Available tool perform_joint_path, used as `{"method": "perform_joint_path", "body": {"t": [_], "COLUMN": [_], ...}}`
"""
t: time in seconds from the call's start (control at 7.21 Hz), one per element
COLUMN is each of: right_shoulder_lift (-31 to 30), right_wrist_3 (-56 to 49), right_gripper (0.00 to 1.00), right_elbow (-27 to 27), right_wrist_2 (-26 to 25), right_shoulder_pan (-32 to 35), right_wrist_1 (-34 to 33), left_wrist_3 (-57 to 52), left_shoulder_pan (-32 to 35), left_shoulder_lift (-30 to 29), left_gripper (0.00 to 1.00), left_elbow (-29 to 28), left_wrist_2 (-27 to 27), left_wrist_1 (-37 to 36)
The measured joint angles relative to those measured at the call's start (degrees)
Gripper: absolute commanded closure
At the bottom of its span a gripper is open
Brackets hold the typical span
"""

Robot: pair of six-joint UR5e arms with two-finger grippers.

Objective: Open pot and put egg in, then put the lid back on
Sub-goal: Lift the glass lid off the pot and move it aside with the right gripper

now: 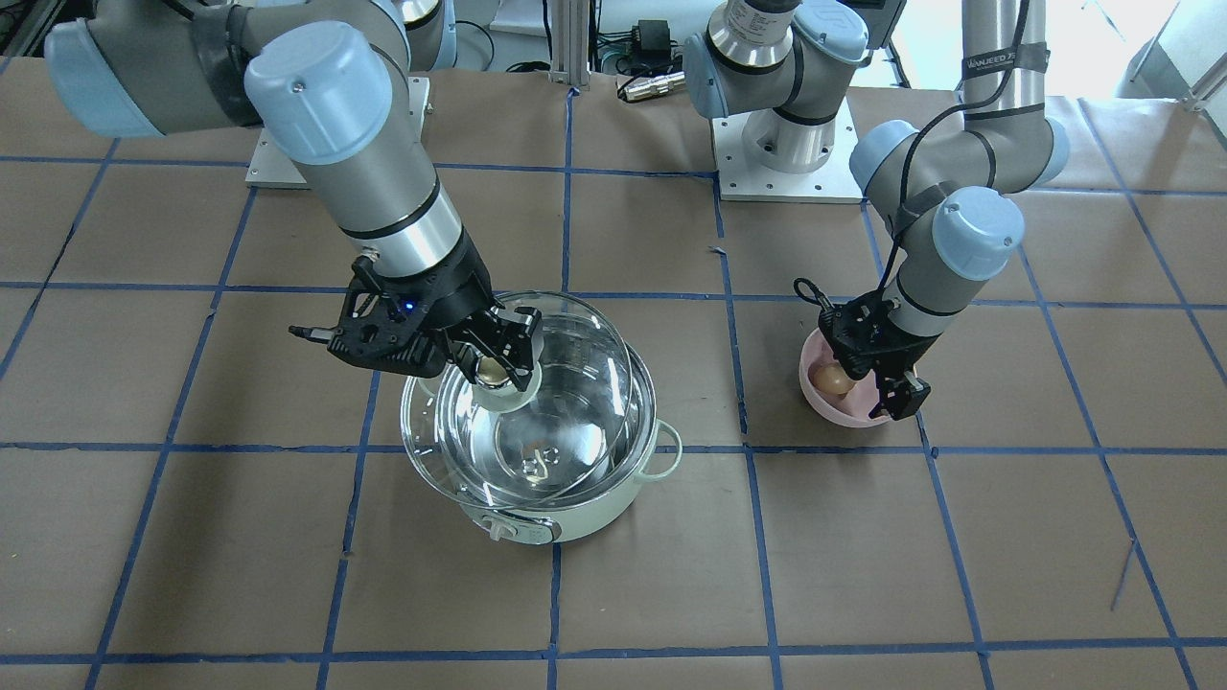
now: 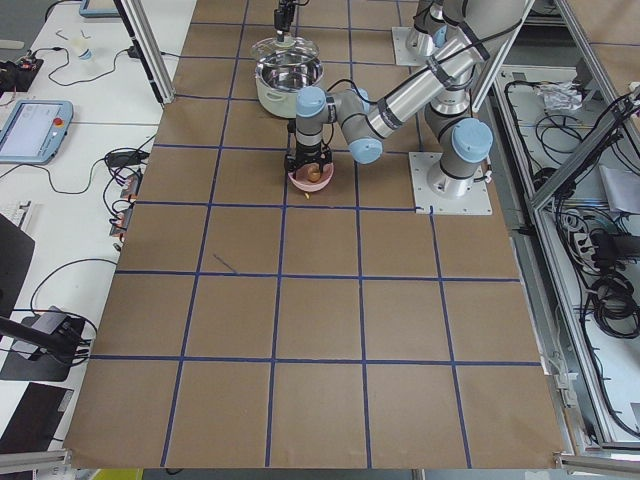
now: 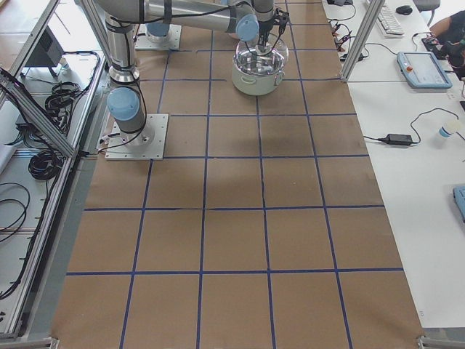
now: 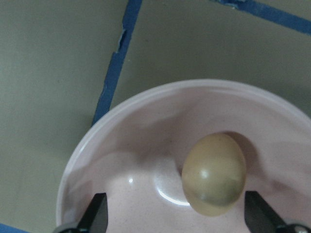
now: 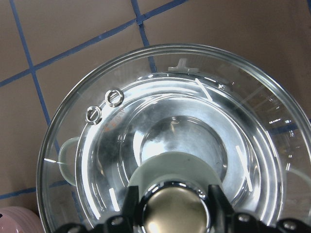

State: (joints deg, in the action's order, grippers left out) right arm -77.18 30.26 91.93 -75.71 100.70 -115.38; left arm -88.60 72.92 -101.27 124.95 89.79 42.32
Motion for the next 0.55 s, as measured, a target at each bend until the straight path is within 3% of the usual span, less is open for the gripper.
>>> {"method": "perform_joint_path", "body": {"t": [0.55], "right_shoulder_lift": [-1.9], "right_wrist_3": [-0.5], "right_gripper": [0.49], "right_elbow": [0.0], "right_wrist_2": [3.8], "right_shoulder_pan": [-4.4], "right_wrist_1": [3.6], "left_wrist_3": [0.7], "left_shoulder_pan": [1.8], "left_shoulder_lift": [-0.3], "left_gripper": [0.00], "left_elbow": [-0.1], "left_wrist_2": [-1.8], "left_wrist_1": [-0.1]}}
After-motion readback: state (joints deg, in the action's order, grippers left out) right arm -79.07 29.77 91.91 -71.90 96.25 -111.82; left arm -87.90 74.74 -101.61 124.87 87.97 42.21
